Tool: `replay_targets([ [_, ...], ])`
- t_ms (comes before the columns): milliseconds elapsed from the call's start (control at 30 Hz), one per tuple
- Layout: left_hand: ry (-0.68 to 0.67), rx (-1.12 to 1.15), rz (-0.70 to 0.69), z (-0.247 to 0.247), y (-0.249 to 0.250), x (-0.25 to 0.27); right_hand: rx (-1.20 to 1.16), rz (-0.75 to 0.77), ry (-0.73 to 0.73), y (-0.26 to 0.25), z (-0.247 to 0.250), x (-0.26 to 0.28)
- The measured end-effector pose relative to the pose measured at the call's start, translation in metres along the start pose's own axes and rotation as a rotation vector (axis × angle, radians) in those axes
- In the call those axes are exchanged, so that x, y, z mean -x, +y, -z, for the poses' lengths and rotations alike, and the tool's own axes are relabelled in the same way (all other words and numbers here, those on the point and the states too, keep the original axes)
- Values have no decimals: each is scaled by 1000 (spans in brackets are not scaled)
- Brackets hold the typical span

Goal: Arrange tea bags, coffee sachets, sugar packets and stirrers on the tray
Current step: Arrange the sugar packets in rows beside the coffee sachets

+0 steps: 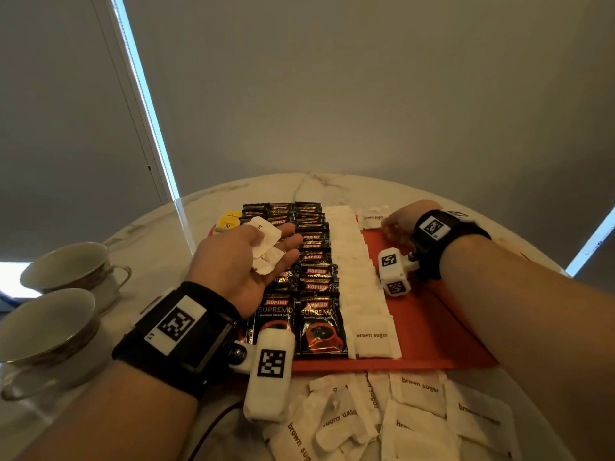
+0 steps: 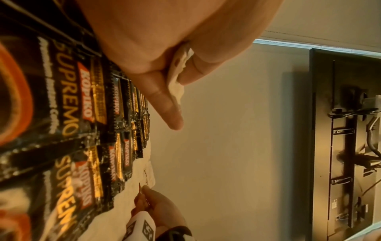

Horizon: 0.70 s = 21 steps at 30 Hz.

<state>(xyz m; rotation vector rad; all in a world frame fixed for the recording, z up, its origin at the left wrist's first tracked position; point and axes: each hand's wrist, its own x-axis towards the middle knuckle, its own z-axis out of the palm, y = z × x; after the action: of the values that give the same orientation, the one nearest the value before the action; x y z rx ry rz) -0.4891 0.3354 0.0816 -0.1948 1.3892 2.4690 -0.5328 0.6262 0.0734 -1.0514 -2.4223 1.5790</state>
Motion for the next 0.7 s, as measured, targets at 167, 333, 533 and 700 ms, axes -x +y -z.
replay_targets([
  [167, -7, 2, 0, 2, -1, -2, 164, -12, -29, -8, -9, -8],
  [333, -35, -22, -20, 1, -1, -3, 124, -25, -27, -6, -8, -9],
  [533, -80, -40, -21, 2, -4, -4, 113, -3, -87, -8, -13, -2],
  [700, -92, -71, -32, 2, -7, -2, 83, 16, -137, -7, -12, -3],
])
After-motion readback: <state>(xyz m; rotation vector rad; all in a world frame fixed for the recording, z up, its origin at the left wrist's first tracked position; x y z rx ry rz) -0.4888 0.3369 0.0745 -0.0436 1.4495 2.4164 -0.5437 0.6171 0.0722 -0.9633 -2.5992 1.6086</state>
